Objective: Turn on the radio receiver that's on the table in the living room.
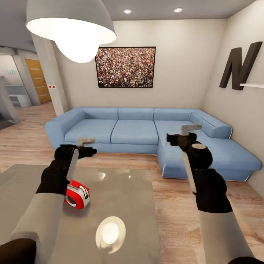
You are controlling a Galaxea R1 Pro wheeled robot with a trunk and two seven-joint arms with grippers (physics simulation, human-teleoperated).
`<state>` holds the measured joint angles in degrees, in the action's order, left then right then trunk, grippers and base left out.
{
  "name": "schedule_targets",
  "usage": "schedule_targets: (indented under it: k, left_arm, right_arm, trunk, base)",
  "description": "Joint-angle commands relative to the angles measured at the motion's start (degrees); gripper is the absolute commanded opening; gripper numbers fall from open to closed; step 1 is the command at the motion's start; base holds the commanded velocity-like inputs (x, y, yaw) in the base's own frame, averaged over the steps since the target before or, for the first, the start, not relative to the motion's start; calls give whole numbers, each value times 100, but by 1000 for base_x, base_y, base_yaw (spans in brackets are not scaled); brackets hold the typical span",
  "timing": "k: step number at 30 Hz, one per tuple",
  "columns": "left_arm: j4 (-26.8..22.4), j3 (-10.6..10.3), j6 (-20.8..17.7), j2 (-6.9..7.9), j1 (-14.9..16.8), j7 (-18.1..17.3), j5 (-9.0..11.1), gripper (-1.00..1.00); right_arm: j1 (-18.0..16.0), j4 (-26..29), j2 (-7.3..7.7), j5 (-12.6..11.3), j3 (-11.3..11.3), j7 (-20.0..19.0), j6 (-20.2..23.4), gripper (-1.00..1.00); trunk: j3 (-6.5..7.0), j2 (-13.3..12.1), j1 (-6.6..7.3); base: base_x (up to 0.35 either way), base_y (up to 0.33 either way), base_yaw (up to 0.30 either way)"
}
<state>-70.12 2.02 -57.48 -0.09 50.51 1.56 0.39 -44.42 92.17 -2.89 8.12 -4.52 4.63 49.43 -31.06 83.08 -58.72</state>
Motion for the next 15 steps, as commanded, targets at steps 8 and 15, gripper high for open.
schedule_targets:
  k: [8,15]
  left_arm:
    - [891,5,-12,21,914,7,5,100]
    - [3175,19,65,349,2121,11,10,100]
  right_arm:
    - [-1863,-976,-16,-12,-5,-19,621,100]
    - [-3487,-3846,-78,-5,-5,-22,510,100]
  trunk:
    - [-2,0,0]
    - [-2,0,0]
  base:
    - [0,0,0]
    - [0,0,0]
